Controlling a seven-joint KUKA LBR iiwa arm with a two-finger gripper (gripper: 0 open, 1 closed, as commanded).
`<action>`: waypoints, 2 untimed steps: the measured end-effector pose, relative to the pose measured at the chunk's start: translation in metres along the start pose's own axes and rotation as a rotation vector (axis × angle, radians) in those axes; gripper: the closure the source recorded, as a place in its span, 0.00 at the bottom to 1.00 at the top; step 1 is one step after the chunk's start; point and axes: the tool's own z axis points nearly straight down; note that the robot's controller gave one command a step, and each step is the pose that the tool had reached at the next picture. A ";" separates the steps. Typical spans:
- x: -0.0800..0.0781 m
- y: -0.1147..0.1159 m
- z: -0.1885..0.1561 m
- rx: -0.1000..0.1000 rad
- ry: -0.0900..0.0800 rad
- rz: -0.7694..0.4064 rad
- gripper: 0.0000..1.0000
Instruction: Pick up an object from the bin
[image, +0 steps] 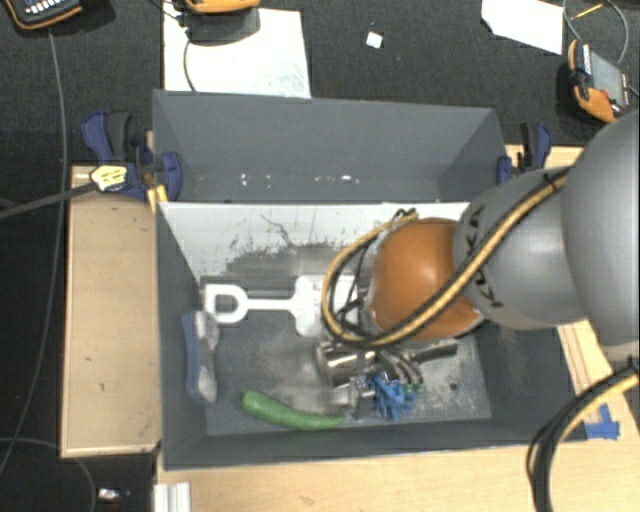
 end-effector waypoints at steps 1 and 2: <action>0.004 -0.016 0.007 -0.001 -0.012 -0.060 0.00; 0.000 -0.003 0.014 -0.002 -0.009 -0.016 0.00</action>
Offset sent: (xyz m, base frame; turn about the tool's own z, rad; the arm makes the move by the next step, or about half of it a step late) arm -0.0001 -0.0034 -0.0148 -0.0145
